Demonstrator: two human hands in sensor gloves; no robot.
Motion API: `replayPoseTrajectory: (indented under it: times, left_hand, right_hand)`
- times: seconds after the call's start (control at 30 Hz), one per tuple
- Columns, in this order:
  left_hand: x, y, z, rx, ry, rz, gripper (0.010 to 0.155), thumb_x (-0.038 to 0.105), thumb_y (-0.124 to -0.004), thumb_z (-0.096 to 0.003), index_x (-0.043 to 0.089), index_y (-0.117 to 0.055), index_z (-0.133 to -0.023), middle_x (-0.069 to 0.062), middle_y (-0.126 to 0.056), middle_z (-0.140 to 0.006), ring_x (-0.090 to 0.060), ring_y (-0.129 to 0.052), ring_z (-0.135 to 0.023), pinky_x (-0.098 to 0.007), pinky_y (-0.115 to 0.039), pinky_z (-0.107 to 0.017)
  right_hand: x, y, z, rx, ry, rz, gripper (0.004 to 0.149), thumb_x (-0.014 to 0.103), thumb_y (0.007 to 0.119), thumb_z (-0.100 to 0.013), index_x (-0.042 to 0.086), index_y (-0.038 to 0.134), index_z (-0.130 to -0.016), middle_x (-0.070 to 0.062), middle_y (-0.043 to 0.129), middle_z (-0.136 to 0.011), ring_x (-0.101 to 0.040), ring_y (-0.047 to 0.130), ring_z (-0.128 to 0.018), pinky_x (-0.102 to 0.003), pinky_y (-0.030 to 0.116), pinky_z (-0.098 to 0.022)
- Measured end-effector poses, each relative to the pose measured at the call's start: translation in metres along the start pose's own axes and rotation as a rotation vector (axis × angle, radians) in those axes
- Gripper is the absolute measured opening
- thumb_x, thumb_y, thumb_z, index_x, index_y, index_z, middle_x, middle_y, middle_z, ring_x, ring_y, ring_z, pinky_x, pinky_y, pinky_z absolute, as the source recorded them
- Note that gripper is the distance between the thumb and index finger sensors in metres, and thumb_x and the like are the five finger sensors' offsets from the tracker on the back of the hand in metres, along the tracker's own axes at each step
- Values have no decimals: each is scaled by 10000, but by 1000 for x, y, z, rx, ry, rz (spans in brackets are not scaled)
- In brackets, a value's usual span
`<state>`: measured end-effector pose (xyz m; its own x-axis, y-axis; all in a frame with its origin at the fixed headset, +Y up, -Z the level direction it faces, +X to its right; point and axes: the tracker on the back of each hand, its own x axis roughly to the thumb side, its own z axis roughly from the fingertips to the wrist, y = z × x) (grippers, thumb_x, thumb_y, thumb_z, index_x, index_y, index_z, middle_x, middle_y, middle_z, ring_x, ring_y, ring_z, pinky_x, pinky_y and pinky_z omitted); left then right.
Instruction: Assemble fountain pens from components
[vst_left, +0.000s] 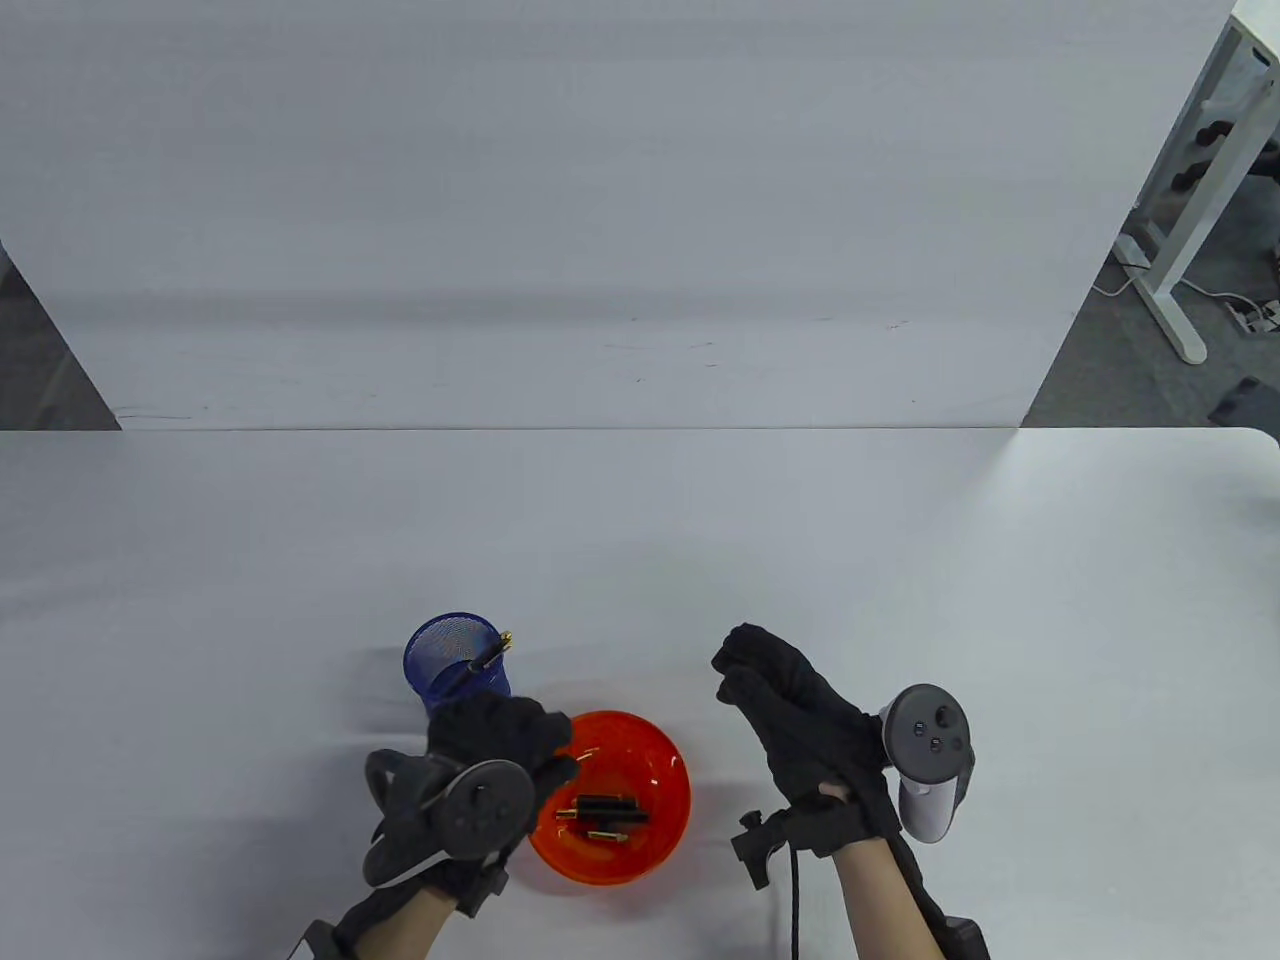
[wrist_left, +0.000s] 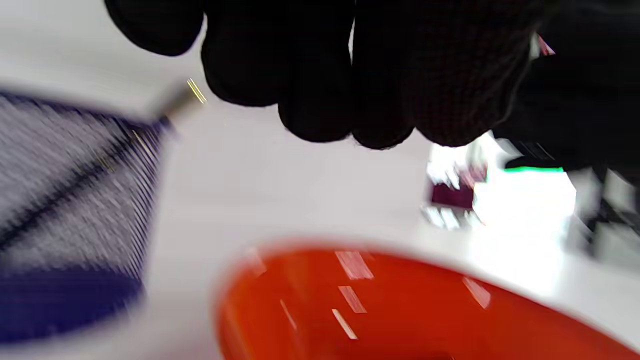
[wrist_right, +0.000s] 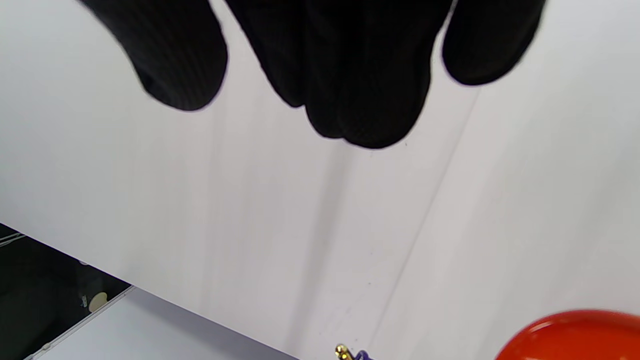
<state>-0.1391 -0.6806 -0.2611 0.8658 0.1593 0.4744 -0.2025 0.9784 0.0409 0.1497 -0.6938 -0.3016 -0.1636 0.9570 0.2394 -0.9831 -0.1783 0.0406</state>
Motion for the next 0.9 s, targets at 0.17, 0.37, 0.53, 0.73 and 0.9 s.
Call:
replayPoseTrajectory:
  times: [0.17,0.37,0.53,0.73,0.9]
  left_hand:
    - [26,-34,-17,-165,-96,-129,382,328,-925,-470,221,-957,-835,-131,-874,-884,-392,-828,-742,-677,-594,-660]
    - [41,-49,-22,-246,-123,-245,356,295,-948,-455,231,-974,-804,-97,-913,-783,-355,-856,-653,-694,-579,-667]
    - [45,-58,-22,-263,-127,-298,359,301,-957,-447,239,-971,-800,-100,-923,-771,-358,-866,-636,-700,-577,-667]
    - [49,-62,-22,-286,-142,-352,377,306,-964,-438,213,-976,-803,-90,-940,-761,-359,-880,-632,-706,-587,-665]
    - [48,-64,-24,-297,-172,-314,363,275,-968,-441,174,-976,-790,-151,-941,-728,-363,-884,-611,-708,-593,-660]
  right_hand:
    - [-3,2,0,15,7,27,614,453,785,-572,39,719,-1021,-263,869,-954,-431,928,-692,-688,645,-603]
    - [-4,5,-1,36,9,50,609,447,779,-576,33,723,-1019,-275,868,-951,-441,924,-690,-694,640,-600]
    - [-2,7,0,43,0,66,604,447,775,-577,36,726,-1017,-274,867,-953,-441,924,-692,-695,640,-600]
    - [-13,7,-3,87,27,-118,600,444,761,-587,26,726,-1017,-280,864,-951,-445,922,-688,-696,640,-595]
    - [-12,5,-3,72,21,-65,594,449,750,-589,37,726,-1016,-271,869,-950,-437,925,-689,-692,642,-599]
